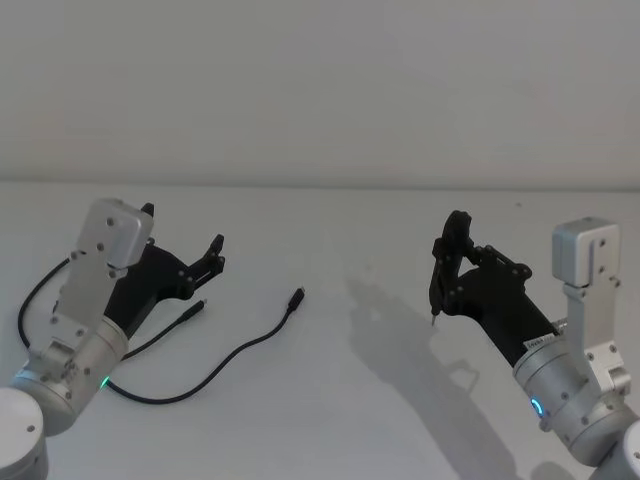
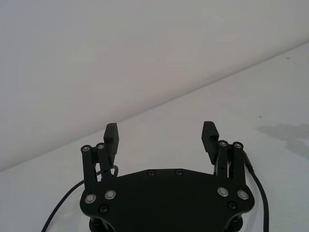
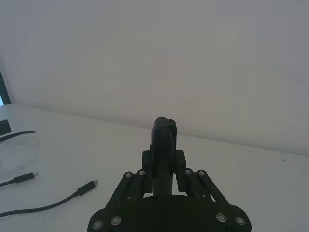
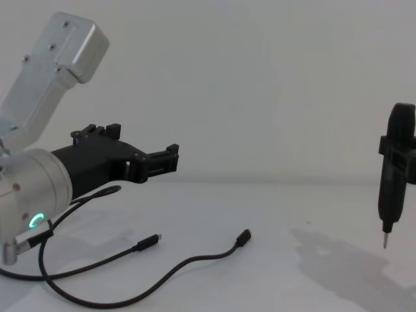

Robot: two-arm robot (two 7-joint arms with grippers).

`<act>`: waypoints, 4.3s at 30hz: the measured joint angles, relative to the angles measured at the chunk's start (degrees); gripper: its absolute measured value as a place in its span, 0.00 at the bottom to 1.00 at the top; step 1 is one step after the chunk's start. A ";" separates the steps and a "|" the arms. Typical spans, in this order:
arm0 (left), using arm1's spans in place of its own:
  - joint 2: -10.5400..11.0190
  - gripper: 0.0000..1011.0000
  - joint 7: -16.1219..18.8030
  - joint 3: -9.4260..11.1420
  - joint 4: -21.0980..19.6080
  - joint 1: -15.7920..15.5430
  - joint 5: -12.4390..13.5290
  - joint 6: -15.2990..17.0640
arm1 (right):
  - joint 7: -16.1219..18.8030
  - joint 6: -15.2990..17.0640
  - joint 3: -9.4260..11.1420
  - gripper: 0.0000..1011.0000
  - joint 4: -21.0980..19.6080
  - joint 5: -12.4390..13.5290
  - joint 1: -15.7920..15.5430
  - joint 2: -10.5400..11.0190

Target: Pick up the data cable with the one hand.

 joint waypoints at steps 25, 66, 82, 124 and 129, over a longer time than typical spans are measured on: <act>0.00 0.99 0.00 0.00 0.01 0.00 0.00 0.00 | 0.00 0.00 0.00 0.27 0.00 -0.01 0.00 0.00; 1.08 0.99 -16.30 0.61 3.10 -3.61 -8.70 3.46 | 0.07 -0.04 0.01 0.27 0.10 0.00 0.07 -0.07; 3.73 0.99 -26.12 3.20 3.50 -6.57 -13.11 11.37 | 4.04 -2.35 -0.19 0.27 3.42 2.16 3.34 -1.74; 5.88 0.99 -22.62 7.00 -0.79 -7.20 -9.24 27.24 | 12.68 -5.78 -0.10 0.27 8.23 6.10 6.98 -3.71; 5.79 0.99 -22.45 7.14 -0.79 -7.15 -8.86 27.84 | 13.01 -5.83 -0.19 0.27 8.42 6.37 6.90 -3.65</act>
